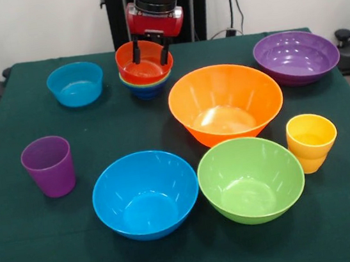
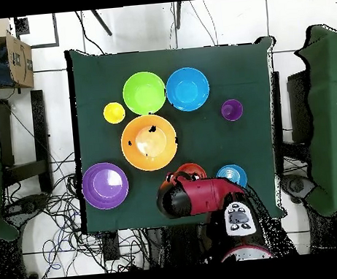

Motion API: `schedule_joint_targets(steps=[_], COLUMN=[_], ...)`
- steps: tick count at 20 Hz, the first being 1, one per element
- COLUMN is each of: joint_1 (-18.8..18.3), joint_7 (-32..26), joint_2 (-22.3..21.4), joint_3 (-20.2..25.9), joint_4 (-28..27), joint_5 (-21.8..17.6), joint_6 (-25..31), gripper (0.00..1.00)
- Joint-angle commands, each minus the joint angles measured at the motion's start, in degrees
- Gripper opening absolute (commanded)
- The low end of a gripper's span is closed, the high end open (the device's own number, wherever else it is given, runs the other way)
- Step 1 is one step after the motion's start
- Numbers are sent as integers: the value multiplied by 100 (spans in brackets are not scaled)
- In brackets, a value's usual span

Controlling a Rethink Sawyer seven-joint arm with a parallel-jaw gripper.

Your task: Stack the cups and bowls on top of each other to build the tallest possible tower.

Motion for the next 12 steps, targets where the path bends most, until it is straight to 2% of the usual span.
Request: schedule_joint_targets(steps=[1,12], joint_1=[-137,-259], joint_7=[176,149], joint_2=[538,701], joint_3=[497,664], joint_4=[-266,-369], joint_5=[-354,-433], joint_6=[-188,-324], gripper=[100,100])
